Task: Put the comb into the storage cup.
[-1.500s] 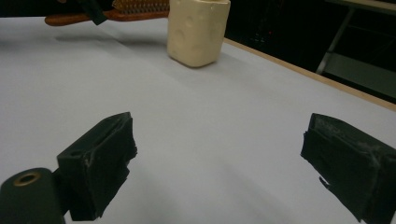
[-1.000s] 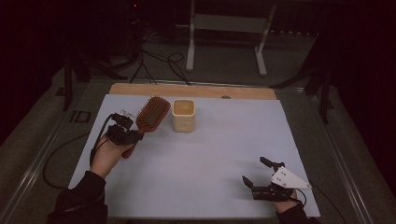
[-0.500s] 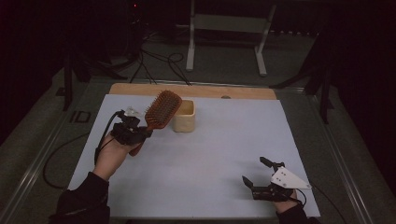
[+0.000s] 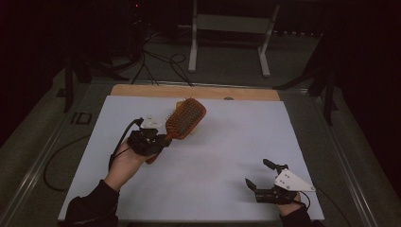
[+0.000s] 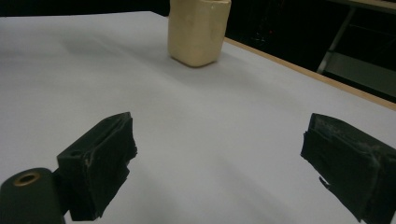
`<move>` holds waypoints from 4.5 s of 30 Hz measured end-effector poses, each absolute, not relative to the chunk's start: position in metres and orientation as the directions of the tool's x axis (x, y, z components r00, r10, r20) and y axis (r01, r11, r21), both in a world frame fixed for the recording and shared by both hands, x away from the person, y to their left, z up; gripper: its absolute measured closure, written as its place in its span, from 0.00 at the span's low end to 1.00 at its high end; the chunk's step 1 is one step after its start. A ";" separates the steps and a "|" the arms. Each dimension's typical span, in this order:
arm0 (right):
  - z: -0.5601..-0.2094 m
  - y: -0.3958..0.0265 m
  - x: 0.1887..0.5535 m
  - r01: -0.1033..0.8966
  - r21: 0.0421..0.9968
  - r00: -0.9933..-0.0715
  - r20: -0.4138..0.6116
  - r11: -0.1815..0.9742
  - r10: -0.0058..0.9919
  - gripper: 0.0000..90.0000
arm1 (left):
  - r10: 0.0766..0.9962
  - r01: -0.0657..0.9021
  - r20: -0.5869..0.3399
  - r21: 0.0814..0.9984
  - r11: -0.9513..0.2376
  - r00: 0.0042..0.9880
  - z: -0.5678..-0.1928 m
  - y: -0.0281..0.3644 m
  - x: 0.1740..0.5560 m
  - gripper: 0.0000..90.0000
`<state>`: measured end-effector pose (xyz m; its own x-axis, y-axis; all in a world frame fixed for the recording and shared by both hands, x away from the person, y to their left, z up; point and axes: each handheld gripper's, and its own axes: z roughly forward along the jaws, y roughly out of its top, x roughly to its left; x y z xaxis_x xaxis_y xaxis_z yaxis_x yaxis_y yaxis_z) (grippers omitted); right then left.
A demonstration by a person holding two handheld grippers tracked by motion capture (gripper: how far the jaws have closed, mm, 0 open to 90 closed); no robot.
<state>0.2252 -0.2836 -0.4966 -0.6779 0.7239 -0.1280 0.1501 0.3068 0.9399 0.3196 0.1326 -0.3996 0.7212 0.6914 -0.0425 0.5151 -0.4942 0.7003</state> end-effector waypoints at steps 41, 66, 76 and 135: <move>-0.485 -0.267 0.220 0.148 0.918 -0.662 -0.185 0.369 0.727 0.09 | 0.561 0.409 -0.044 0.731 -0.546 0.827 -0.474 0.095 0.278 0.82; -0.415 -0.229 0.255 0.235 0.941 -0.711 -0.004 0.243 0.703 0.09 | 0.558 0.376 -0.041 0.778 -0.502 0.829 -0.478 0.107 0.272 0.82; -0.406 -0.219 0.281 0.335 0.936 -0.717 0.178 0.110 0.674 0.09 | 0.549 0.379 -0.050 0.776 -0.504 0.834 -0.477 0.105 0.273 0.82; -0.460 -0.181 0.313 0.777 0.590 -0.473 0.777 -0.219 0.415 0.58 | 0.529 0.340 -0.042 0.809 -0.480 0.847 -0.481 0.096 0.271 0.81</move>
<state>0.3132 -0.1805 -0.4599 -0.4733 0.4148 0.7771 0.7769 -0.2193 0.5902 0.2713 0.0961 -0.4812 0.8473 0.5294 -0.0418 0.3400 -0.4803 0.8085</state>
